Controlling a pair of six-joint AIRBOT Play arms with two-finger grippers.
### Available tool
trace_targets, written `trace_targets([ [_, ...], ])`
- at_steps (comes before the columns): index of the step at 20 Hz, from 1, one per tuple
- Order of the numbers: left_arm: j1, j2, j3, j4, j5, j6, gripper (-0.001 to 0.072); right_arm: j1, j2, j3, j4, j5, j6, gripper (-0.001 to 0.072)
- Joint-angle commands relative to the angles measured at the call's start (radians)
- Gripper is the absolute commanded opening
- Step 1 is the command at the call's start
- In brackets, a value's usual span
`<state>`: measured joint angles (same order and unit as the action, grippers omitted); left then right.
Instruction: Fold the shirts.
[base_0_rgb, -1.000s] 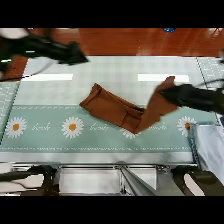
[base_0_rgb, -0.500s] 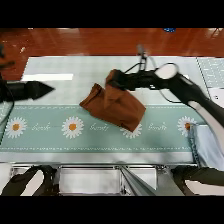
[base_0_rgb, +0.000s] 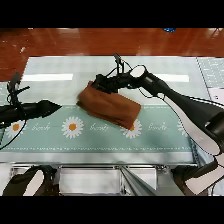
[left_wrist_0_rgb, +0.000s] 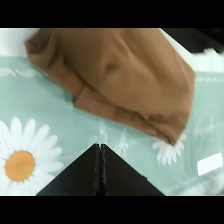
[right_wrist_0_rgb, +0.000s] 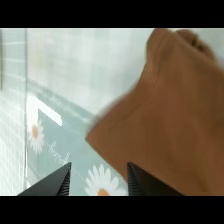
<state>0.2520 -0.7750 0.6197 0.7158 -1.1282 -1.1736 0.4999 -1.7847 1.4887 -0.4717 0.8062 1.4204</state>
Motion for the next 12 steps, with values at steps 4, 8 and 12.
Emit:
trace_targets([
  [4, 0.001, 0.003, -0.011, -0.149, 0.108, 0.001, 0.0015, -0.195, 0.229, 0.012, -0.236, 0.347, 0.045, 0.0405],
  [8, 0.001, 0.003, -0.011, -0.151, 0.103, 0.003, 0.0015, -0.249, 0.594, -0.132, -1.05, 0.459, 0.407, 0.0418],
  [12, 0.001, 0.003, -0.011, -0.149, 0.089, 0.003, 0.0015, -0.256, 0.911, -0.566, -1.246, 0.33, 0.671, 0.0418],
])
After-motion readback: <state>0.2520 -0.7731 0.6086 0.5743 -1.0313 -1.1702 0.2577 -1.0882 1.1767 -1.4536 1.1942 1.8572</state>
